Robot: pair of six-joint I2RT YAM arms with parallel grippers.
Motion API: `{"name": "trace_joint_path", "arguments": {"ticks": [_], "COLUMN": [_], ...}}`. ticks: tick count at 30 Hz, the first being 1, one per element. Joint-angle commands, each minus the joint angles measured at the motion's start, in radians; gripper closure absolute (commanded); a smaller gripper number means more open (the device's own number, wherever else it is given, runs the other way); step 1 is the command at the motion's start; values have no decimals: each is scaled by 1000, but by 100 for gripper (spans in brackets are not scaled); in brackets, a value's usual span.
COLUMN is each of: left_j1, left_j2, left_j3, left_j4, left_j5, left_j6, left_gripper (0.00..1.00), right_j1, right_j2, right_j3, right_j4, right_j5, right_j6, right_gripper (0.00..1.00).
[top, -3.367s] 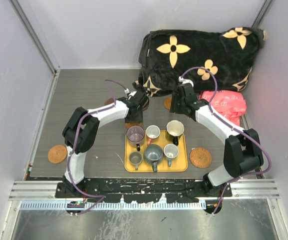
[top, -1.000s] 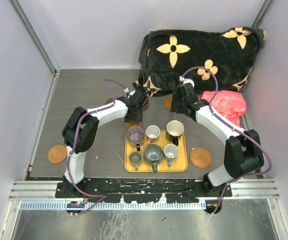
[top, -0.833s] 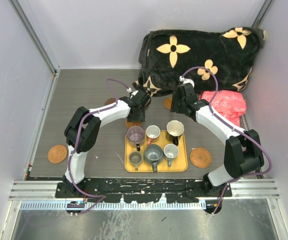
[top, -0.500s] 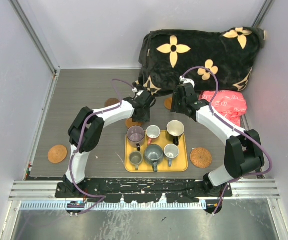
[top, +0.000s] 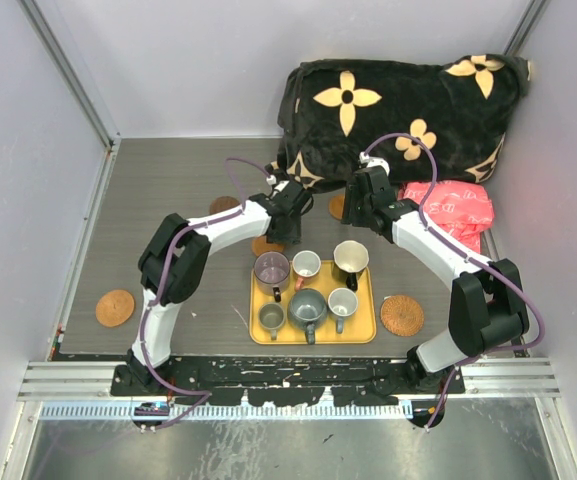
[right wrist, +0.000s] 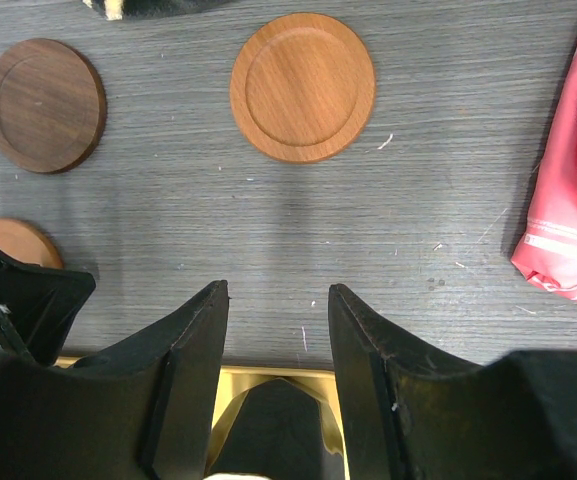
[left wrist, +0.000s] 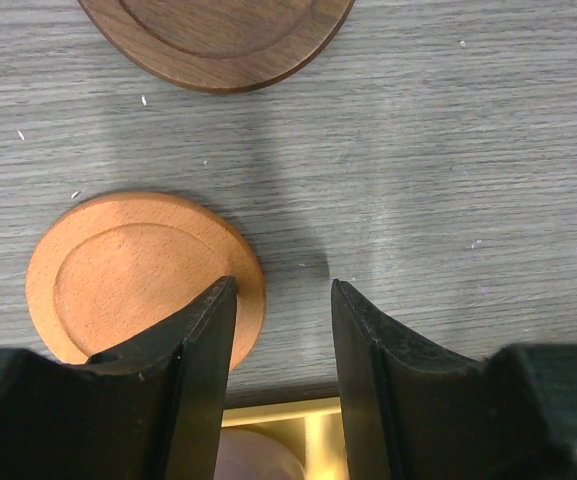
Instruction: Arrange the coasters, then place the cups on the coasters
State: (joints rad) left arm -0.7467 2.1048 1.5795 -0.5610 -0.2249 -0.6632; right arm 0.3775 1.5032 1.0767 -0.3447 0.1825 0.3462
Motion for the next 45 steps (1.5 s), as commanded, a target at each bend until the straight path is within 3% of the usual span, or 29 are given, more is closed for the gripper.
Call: {"name": "trace_joint_path", "arguments": {"ticks": [1,6,45], "left_j1": [-19,-27,-44], "left_j2": [13,58,131], "left_j3": [-22,41,128], "left_j4": [40,5,7], "left_j5": [58,83,106], "left_j6": [-11,-13,-8], "left_gripper": [56,56,56], "right_j1": [0,0,1], "right_j2": [-11,-10,-27], "right_j3": [6,11,12], "right_j4": [43,42,31], "right_j5": [5,2,15], "right_j6": [0,2,-6], "right_gripper": [49,49,49]}}
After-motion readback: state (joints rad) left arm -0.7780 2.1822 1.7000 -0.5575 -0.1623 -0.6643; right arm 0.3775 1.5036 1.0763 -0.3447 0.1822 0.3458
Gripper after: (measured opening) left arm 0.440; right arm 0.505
